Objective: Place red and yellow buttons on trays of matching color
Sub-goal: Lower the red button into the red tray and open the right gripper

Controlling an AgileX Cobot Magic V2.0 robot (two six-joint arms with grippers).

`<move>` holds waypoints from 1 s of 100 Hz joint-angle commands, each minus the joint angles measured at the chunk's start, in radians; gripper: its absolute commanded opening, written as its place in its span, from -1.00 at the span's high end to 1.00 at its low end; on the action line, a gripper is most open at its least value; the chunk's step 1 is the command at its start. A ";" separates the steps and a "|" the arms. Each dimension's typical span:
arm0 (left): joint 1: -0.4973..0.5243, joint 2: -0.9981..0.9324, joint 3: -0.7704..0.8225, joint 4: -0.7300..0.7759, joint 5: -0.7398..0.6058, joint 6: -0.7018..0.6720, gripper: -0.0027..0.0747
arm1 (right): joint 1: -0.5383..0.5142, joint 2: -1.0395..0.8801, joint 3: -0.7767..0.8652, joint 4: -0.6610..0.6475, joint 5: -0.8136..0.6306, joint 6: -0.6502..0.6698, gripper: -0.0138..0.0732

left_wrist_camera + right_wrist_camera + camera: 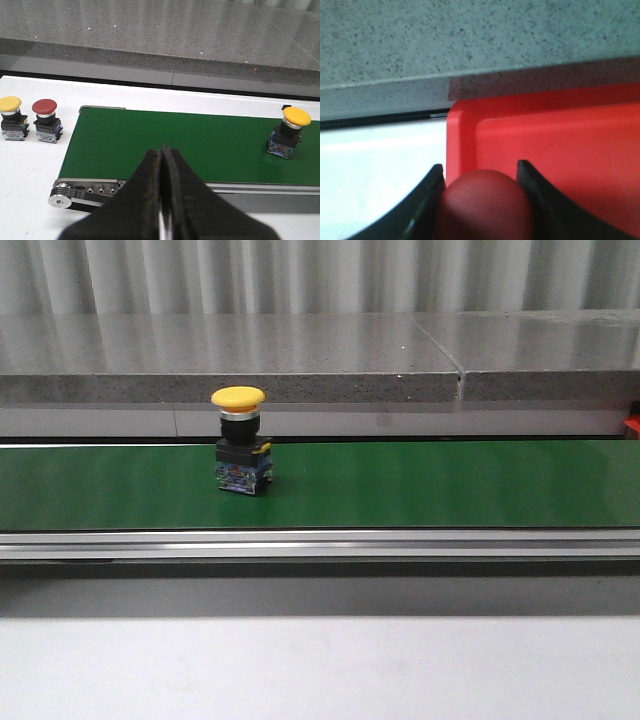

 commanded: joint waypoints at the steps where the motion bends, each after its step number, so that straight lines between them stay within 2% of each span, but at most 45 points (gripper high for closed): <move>1: -0.008 0.013 -0.023 0.000 -0.073 -0.003 0.99 | -0.005 -0.027 -0.037 0.038 -0.039 -0.004 0.21; 51: -0.008 0.013 -0.023 0.000 -0.073 -0.003 0.99 | -0.005 0.069 -0.037 0.075 -0.087 -0.004 0.18; 58: -0.008 0.013 -0.023 0.000 -0.073 -0.003 0.99 | -0.005 0.069 -0.037 0.092 -0.093 -0.004 0.04; 73: -0.008 0.013 -0.023 0.000 -0.073 -0.003 0.99 | -0.005 0.069 -0.037 0.094 -0.095 -0.004 -0.54; 80: -0.008 0.013 -0.023 0.000 -0.073 -0.003 0.99 | -0.005 0.069 -0.037 0.094 -0.095 -0.004 -0.70; 100: -0.008 0.013 -0.023 0.000 -0.073 -0.003 0.99 | -0.006 0.049 -0.037 0.094 -0.095 -0.004 -0.76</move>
